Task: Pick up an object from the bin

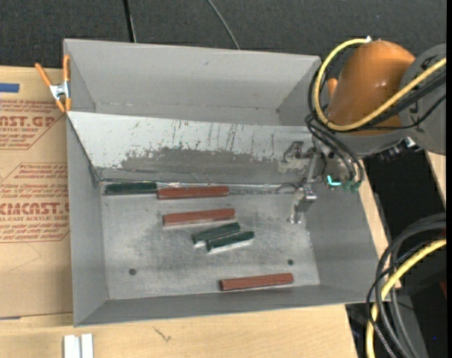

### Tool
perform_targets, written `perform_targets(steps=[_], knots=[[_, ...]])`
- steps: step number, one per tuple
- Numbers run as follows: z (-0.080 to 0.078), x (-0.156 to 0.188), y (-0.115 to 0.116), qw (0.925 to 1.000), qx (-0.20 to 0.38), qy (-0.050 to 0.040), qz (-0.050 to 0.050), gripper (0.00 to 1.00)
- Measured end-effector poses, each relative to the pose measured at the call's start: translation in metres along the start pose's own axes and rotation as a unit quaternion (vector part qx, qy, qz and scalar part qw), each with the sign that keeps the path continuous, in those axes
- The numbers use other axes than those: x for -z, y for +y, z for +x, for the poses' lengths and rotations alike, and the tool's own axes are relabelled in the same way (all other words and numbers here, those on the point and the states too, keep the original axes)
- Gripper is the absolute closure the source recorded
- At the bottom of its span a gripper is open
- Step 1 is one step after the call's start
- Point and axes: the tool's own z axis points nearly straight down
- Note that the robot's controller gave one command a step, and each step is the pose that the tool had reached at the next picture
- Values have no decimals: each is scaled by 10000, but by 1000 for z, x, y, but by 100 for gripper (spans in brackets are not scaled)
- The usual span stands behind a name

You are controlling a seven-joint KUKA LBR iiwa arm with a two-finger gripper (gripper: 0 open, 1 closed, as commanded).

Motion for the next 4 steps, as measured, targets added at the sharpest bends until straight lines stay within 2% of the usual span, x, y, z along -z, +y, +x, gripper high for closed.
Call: perform_targets(steps=[1, 2, 3, 4], knots=[[-2, 4, 0, 10000, 2, -38, 4, 0], [21, -58, 43, 9985, 542, -47, 5, 0], [31, -55, 65, 9972, 744, -24, 1, 0], [39, -58, 101, 9984, 569, -26, -11, 0]])
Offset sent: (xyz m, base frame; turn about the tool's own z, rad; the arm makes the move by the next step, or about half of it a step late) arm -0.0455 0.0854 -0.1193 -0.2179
